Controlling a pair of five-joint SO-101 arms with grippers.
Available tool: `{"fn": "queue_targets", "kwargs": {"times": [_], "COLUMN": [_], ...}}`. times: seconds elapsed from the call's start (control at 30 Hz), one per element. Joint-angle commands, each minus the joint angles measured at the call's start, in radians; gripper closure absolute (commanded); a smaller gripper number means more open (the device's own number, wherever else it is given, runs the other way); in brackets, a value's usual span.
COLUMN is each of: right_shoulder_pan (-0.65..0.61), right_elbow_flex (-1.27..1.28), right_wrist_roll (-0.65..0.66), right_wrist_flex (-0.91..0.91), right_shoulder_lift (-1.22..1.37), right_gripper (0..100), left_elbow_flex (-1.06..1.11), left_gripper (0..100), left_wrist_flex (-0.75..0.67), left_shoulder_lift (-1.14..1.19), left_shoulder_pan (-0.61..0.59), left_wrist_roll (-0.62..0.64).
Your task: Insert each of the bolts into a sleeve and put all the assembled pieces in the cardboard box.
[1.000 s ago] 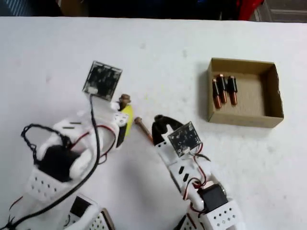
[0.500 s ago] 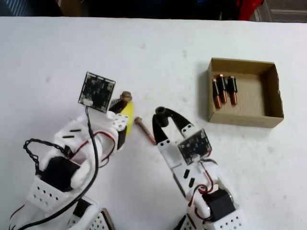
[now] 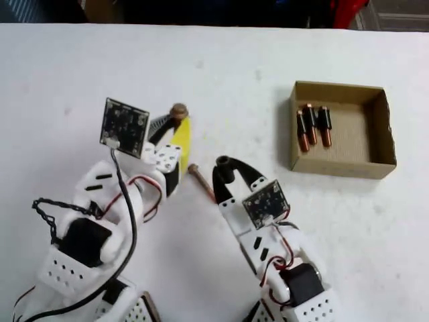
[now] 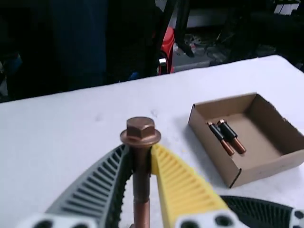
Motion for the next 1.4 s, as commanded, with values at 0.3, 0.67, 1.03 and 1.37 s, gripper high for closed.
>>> {"fn": "queue_targets", "kwargs": {"times": [0.3,0.67,1.03,1.37], "right_shoulder_pan": [-0.010,-0.010,-0.010,-0.010], "right_elbow_flex": [0.137,0.137,0.137,0.137], "right_wrist_roll": [-0.008,-0.008,-0.009,-0.066], "right_wrist_flex": [-0.205,-0.232,-0.314,-0.366], "right_shoulder_lift": [-0.012,-0.012,-0.012,-0.012], "right_gripper": [98.1,98.1,98.1,98.1], "left_elbow_flex": [0.150,0.157,0.359,0.374], "left_gripper": [97,97,97,97], "left_wrist_flex": [-0.310,-0.400,-0.825,-0.845], "left_shoulder_lift": [-0.027,-0.022,-0.025,-0.025], "left_shoulder_pan": [0.015,0.113,0.170,0.186], "left_wrist_roll": [-0.009,-0.006,-0.002,0.006]}}
